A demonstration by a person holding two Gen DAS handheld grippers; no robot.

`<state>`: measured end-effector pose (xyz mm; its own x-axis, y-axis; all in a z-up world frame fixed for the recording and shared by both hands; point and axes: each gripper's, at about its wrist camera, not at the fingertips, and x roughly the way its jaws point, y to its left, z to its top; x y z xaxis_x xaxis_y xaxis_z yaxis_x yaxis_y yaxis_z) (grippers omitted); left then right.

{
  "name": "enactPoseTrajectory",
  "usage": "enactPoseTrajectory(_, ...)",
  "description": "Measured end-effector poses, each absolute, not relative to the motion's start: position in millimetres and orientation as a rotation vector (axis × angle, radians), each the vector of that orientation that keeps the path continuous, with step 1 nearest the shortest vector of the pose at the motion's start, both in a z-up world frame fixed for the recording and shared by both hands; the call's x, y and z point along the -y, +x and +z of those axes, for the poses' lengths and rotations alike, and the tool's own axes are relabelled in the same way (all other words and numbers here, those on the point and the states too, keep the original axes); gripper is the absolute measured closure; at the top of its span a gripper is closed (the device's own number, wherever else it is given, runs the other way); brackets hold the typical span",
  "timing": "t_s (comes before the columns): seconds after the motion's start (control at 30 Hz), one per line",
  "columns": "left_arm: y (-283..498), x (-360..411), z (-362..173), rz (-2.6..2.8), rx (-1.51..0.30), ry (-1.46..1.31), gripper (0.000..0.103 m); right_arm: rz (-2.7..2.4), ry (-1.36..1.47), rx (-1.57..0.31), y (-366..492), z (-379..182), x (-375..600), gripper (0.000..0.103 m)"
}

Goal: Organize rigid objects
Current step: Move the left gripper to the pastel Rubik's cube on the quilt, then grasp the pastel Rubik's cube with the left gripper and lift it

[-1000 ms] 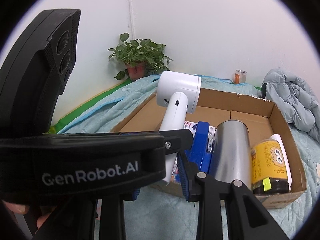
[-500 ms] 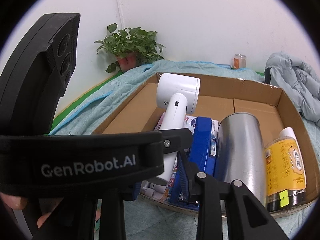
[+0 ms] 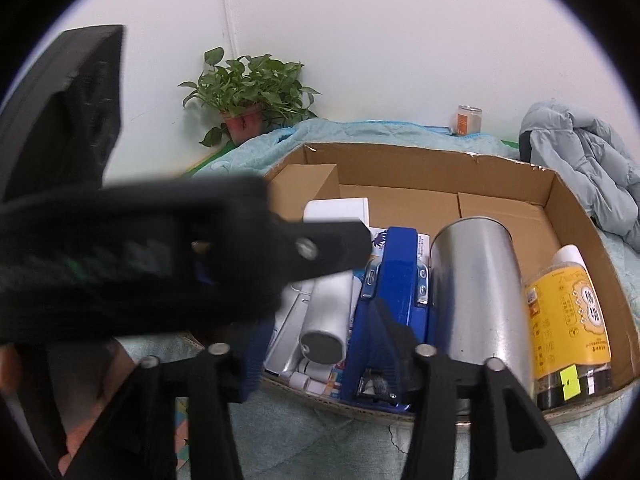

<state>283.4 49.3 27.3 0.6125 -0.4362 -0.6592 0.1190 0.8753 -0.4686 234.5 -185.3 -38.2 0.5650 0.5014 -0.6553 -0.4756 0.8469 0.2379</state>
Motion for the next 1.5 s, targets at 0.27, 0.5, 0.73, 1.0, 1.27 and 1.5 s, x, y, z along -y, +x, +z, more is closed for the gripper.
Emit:
enactPoseTrajectory(0.27, 230, -43, 50, -0.219, -0.768, -0.269, 0.019, 0.594, 0.034, -0.705, 211, -26, 198, 0.037)
enactPoseTrajectory(0.5, 163, -78, 35, -0.034, -0.775, -0.232, 0.001, 0.719, 0.037, -0.663, 163, -35, 226, 0.022)
enactPoseTrajectory(0.73, 132, -127, -8, 0.025, -0.917, -0.404, 0.002, 0.933, 0.108, -0.848, 131, -70, 228, 0.014)
enactPoseTrajectory(1.0, 126, -118, -35, -0.034, -1.073, -0.365, 0.023, 0.973, 0.165, -0.916, 100, -77, 236, 0.000)
enactPoseTrajectory(1.27, 123, -67, -46, -0.188, -1.125, -0.342, 0.040, 0.961, 0.132, -0.923, 85, -79, 260, 0.000)
enactPoseTrajectory(1.5, 122, -6, -32, -0.379, -1.094, -0.272, 0.040, 0.889, 0.115, -0.877, 89, -73, 292, 0.000)
